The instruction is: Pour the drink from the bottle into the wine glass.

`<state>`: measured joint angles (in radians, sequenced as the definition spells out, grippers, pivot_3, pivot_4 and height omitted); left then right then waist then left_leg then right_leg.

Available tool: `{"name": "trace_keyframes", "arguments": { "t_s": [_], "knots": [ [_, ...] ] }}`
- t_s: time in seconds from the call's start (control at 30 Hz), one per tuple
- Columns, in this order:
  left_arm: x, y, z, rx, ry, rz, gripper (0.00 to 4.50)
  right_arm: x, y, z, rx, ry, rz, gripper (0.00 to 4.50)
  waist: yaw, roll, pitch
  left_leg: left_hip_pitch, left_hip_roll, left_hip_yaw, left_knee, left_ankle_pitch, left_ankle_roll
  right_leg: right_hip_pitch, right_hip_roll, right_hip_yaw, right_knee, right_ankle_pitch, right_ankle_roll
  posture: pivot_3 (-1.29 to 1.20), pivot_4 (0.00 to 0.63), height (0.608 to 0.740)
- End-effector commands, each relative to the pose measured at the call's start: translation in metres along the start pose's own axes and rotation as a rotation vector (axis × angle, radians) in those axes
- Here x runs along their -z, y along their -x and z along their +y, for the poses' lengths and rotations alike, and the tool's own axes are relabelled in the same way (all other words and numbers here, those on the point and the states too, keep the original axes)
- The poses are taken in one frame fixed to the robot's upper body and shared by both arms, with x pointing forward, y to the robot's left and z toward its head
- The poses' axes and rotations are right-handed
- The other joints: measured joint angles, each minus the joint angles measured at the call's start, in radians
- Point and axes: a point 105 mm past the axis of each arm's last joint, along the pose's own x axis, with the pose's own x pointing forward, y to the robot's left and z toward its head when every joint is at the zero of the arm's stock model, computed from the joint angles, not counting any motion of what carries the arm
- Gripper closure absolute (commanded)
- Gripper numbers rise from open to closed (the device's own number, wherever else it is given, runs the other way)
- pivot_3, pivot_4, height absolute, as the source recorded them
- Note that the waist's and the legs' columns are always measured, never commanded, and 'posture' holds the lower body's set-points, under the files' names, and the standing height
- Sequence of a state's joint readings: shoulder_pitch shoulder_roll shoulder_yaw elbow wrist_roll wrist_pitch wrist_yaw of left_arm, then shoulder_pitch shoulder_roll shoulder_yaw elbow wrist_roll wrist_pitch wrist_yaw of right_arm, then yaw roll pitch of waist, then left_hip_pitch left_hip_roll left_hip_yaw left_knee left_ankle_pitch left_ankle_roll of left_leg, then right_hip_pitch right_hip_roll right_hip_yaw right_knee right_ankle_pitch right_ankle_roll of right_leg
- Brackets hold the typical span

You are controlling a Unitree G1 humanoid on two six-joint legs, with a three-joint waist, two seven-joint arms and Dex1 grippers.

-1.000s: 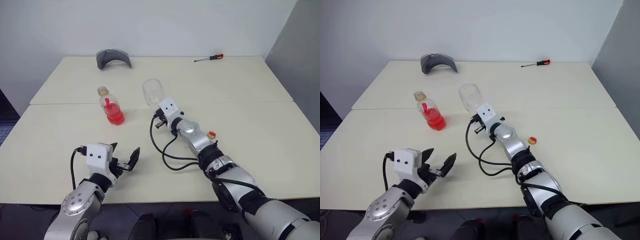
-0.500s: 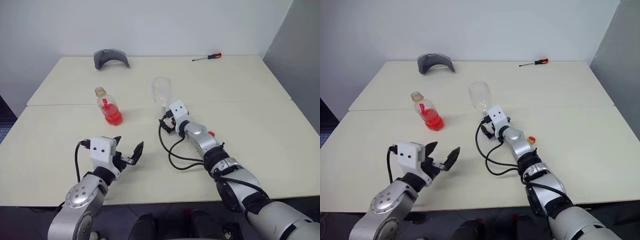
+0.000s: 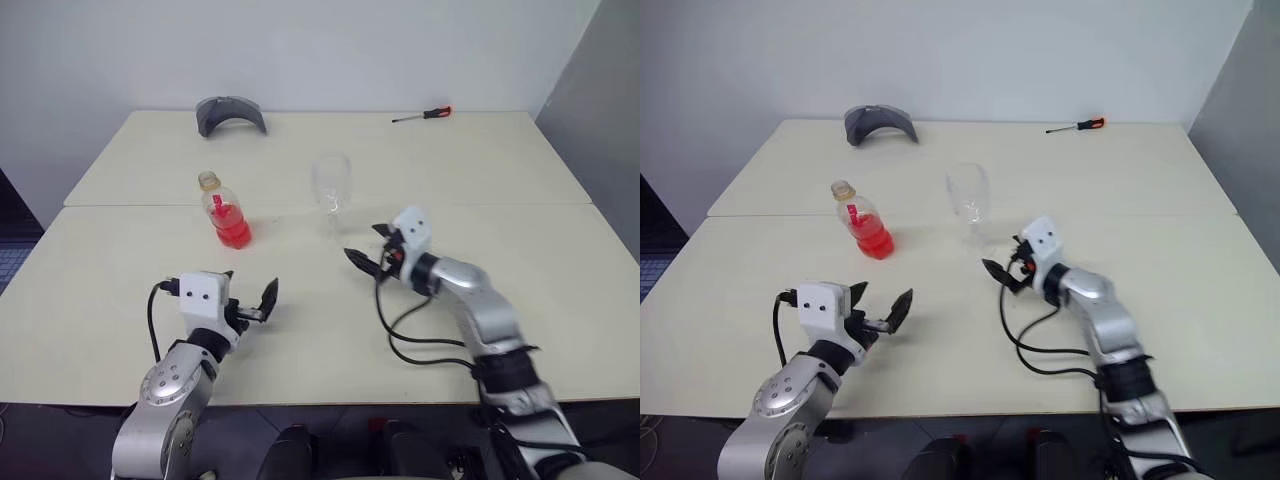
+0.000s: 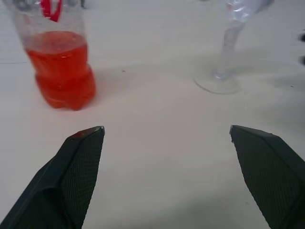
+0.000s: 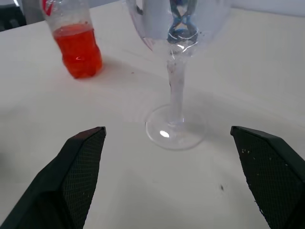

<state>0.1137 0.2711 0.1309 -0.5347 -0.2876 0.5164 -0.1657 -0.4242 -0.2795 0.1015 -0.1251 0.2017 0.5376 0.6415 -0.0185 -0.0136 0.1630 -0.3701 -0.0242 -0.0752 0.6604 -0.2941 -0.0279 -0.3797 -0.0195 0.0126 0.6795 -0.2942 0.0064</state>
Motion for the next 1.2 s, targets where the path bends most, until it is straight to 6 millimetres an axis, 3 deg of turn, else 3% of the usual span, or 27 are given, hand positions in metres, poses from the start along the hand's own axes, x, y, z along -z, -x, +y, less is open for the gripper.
{"name": "trace_keyframes", "arguments": {
  "t_s": [0.03, 0.2, 0.43, 0.7, 1.03, 1.2],
  "knots": [
    [-0.011, -0.005, 0.019, -0.110, -0.020, -0.063, 0.00, -0.034, 0.024, 0.017, -0.109, 0.028, -0.086, 0.03, -0.002, -0.001, 0.001, 0.000, 0.000, 0.000, 0.000, 0.000, 0.000, 0.000, 0.000, 0.000, 0.000, 0.000, 0.000, 0.00, 0.150, 0.740],
    [-0.017, -0.013, 0.031, -0.181, -0.046, -0.104, 0.00, -0.040, 0.033, 0.041, -0.212, 0.040, -0.105, 0.03, -0.012, -0.002, 0.002, 0.001, 0.001, 0.000, -0.002, 0.000, 0.000, 0.000, 0.001, 0.000, 0.000, 0.000, 0.000, 0.00, 0.150, 0.740],
    [-0.032, -0.023, 0.050, -0.240, -0.083, -0.145, 0.00, -0.044, 0.023, 0.070, -0.310, 0.044, -0.146, 0.03, -0.008, -0.004, 0.004, -0.001, 0.000, 0.000, 0.000, 0.000, 0.000, -0.001, 0.000, -0.001, 0.000, 0.000, 0.001, 0.00, 0.150, 0.740],
    [-0.050, -0.035, 0.068, -0.262, -0.073, -0.177, 0.00, -0.052, 0.008, 0.071, -0.298, 0.065, -0.184, 0.03, -0.008, -0.008, 0.006, -0.002, 0.000, -0.001, 0.000, 0.000, -0.001, -0.003, 0.000, -0.002, 0.000, 0.000, 0.001, 0.00, 0.150, 0.740],
    [-0.049, -0.062, 0.056, -0.152, -0.021, -0.177, 0.00, -0.057, 0.003, 0.078, -0.274, 0.042, -0.208, 0.03, -0.006, -0.008, 0.006, -0.011, 0.000, -0.002, 0.002, 0.003, -0.005, -0.010, 0.000, -0.002, 0.000, 0.001, 0.001, 0.00, 0.150, 0.740],
    [-0.049, -0.073, 0.060, -0.164, -0.026, -0.185, 0.00, -0.056, 0.002, 0.073, -0.244, 0.053, -0.202, 0.03, -0.005, -0.008, 0.006, -0.010, 0.000, -0.002, 0.002, 0.003, -0.005, -0.010, 0.000, -0.003, 0.001, 0.001, 0.001, 0.00, 0.150, 0.740]
  ]
}}
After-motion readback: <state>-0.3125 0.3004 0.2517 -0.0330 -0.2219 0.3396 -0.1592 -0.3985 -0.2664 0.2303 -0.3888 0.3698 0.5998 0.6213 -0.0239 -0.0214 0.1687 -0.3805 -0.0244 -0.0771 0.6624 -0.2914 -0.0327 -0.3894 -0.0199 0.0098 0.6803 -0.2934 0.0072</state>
